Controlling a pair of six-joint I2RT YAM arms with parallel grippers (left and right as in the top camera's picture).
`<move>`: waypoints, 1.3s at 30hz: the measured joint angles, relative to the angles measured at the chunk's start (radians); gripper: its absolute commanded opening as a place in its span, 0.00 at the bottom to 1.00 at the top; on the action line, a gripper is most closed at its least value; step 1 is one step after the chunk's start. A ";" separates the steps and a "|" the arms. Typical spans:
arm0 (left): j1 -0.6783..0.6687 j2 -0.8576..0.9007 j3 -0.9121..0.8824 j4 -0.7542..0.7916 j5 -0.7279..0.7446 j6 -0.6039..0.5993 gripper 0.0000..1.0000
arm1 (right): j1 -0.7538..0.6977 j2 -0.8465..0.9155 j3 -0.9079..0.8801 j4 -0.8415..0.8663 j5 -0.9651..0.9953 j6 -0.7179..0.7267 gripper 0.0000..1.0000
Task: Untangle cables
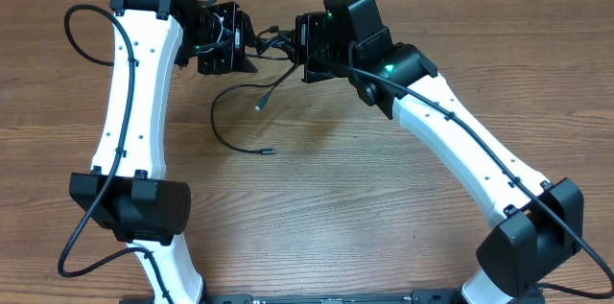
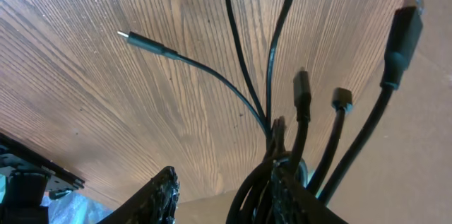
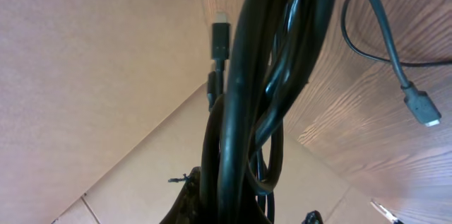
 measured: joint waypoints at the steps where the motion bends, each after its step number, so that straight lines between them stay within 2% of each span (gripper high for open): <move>1: 0.000 0.000 0.000 0.000 0.000 -0.003 0.43 | 0.000 0.000 0.000 -0.006 0.000 0.000 0.04; 4: -0.006 0.000 0.000 0.000 -0.002 -0.010 0.43 | 0.000 0.000 0.000 -0.031 0.000 0.002 0.04; 5: -0.006 0.000 0.000 0.000 -0.001 -0.014 0.47 | 0.000 0.000 0.000 -0.037 -0.001 0.003 0.04; 8: -0.006 0.000 0.000 0.010 -0.001 -0.025 0.49 | 0.001 0.000 0.000 -0.050 0.000 -0.026 0.04; 11: -0.006 0.000 0.000 0.027 0.000 -0.032 0.37 | 0.001 0.000 0.000 -0.045 -0.003 -0.077 0.04; 12: -0.006 0.000 0.000 0.036 0.000 -0.036 0.30 | 0.002 0.000 0.000 -0.043 -0.003 -0.102 0.04; 13: -0.006 0.000 0.000 0.045 0.000 -0.039 0.28 | 0.002 0.000 0.000 -0.041 -0.003 -0.113 0.04; 22: -0.020 0.000 0.000 0.050 -0.020 -0.044 0.23 | 0.016 0.000 0.000 -0.032 0.053 -0.196 0.04; 26: -0.026 0.000 0.000 0.030 -0.032 -0.022 0.19 | 0.022 0.000 0.000 -0.037 0.096 -0.319 0.04; 29: -0.026 0.000 0.000 0.009 -0.054 0.046 0.28 | 0.014 0.000 0.000 -0.023 0.113 -0.383 0.04; 31: -0.025 0.000 0.000 -0.008 -0.066 0.095 0.29 | -0.004 0.000 0.000 -0.008 0.113 -0.405 0.04; 35: -0.025 0.000 0.000 -0.007 -0.073 0.191 0.30 | -0.065 0.000 0.000 0.024 0.114 -0.560 0.04; 38: -0.026 0.000 0.000 -0.007 -0.073 0.201 0.42 | -0.071 0.000 0.000 0.024 0.113 -0.587 0.04; 39: -0.026 0.000 0.000 -0.006 -0.073 0.199 0.55 | -0.069 0.000 0.000 0.026 0.113 -0.585 0.04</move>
